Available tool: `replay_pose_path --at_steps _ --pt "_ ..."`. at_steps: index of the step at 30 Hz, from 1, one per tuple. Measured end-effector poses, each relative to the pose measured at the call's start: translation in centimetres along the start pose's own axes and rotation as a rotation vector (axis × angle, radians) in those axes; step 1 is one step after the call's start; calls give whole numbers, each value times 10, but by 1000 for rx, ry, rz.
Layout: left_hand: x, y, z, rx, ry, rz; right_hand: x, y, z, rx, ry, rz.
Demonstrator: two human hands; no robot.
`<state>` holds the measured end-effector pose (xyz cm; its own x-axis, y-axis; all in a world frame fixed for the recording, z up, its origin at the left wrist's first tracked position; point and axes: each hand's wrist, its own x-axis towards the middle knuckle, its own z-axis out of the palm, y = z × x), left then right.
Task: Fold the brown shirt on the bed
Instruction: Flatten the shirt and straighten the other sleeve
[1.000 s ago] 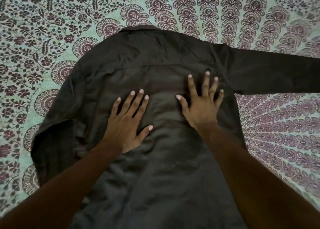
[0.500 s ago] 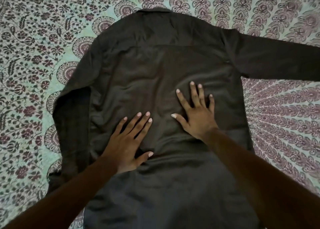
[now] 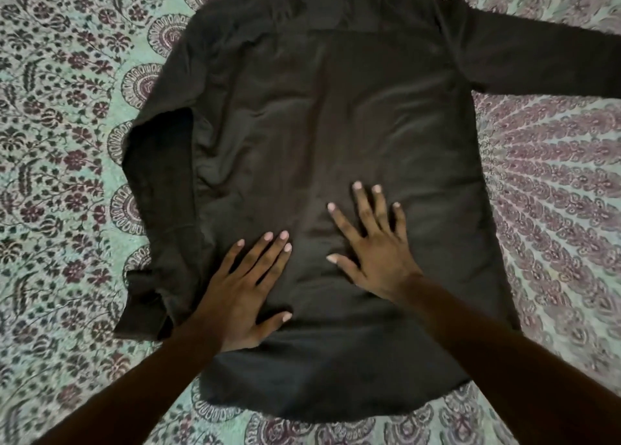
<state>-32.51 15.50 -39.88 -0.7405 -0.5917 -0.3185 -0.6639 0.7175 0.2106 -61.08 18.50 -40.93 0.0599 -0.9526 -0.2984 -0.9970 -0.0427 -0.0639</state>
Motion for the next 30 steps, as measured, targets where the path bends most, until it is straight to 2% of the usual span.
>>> replay_pose_path --at_steps 4,6,7,10,11,12,14,17,18,20,23,27,30 --pt "-33 7 3 -10 -20 73 -66 -37 17 -17 -31 -330" --pt "-49 11 4 -28 -54 99 -91 -42 20 -45 -24 -395" --pt "-58 13 6 -37 -66 105 -98 -42 19 -47 -19 -320" --pt "-78 20 13 -48 -88 130 -108 -43 12 49 -47 156" --pt "-83 21 15 -48 -94 150 -116 -48 14 58 -70 202" --pt "-88 22 17 -45 -92 168 -127 -55 19 53 -85 162" --pt "-91 23 19 -46 -68 184 -155 -71 33 38 -108 -34" --pt "-72 27 14 -56 53 151 -185 -87 39 75 -51 -210" --pt "-58 28 9 -49 96 118 -186 -90 38 88 -20 -184" --pt "-23 29 -2 -22 138 50 -174 -90 32 123 39 25" --pt "15 28 -5 29 42 12 -159 -78 32 220 9 408" --pt "0 33 6 90 -37 74 -206 -80 53 225 -41 503" --pt "-33 39 12 97 -77 165 -234 -92 54 296 -43 753"
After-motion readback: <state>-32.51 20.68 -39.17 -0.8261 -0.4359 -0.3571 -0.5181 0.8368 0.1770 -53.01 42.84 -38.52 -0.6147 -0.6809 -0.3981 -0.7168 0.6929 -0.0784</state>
